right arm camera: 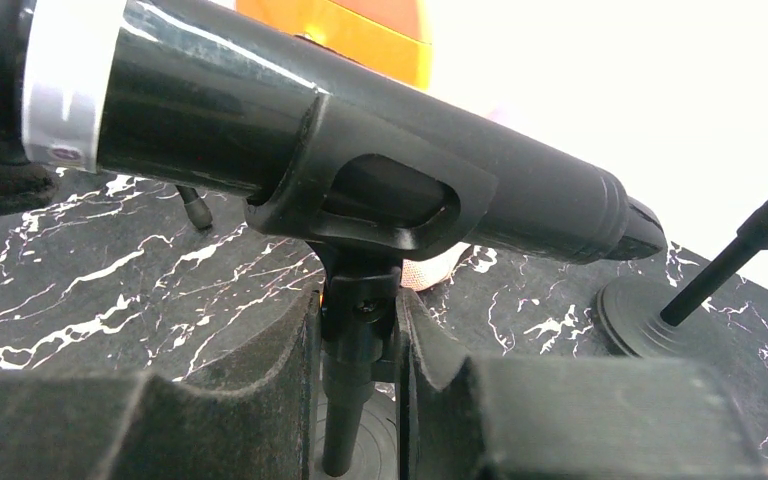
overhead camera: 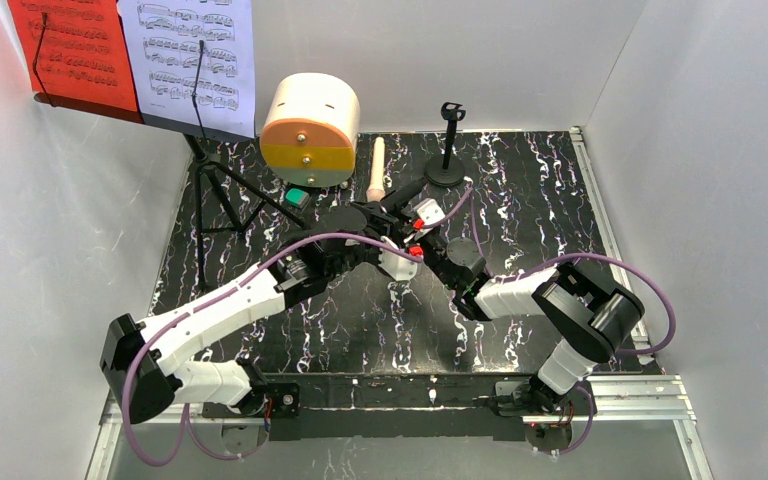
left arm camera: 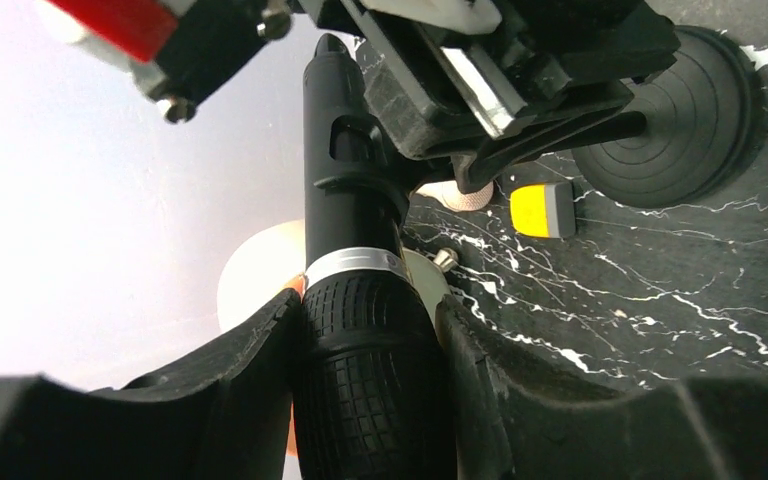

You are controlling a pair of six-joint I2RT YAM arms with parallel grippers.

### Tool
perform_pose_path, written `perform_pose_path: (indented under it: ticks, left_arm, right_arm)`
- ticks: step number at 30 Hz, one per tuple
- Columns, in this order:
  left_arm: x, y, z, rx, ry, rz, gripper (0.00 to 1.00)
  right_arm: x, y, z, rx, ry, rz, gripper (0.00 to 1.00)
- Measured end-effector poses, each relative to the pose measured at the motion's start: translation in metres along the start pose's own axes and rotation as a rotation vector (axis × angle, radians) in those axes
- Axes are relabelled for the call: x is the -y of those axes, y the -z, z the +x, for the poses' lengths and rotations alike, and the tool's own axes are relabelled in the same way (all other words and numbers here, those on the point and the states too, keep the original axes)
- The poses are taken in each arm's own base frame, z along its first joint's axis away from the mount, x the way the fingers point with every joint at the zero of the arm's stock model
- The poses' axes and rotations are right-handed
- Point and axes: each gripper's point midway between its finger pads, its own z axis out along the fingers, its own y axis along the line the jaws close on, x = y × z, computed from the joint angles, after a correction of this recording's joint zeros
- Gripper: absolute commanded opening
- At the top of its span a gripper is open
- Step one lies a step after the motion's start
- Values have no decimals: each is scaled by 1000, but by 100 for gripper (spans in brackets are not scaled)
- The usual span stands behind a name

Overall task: Pack up the instrument practice props
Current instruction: Remove the microphone from the microphone stand.

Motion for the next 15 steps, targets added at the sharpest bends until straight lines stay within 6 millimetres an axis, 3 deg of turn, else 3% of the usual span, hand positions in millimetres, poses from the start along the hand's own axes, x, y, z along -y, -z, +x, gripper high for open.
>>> perform_pose_path:
  ticks: [4, 15]
  left_arm:
    - [1, 4, 1, -2, 11, 4, 11]
    - [7, 36, 3, -7, 71, 22, 0]
  right_arm:
    - [-2, 0, -1, 3, 0, -10, 1]
    - [-20, -1, -7, 37, 16, -116, 1]
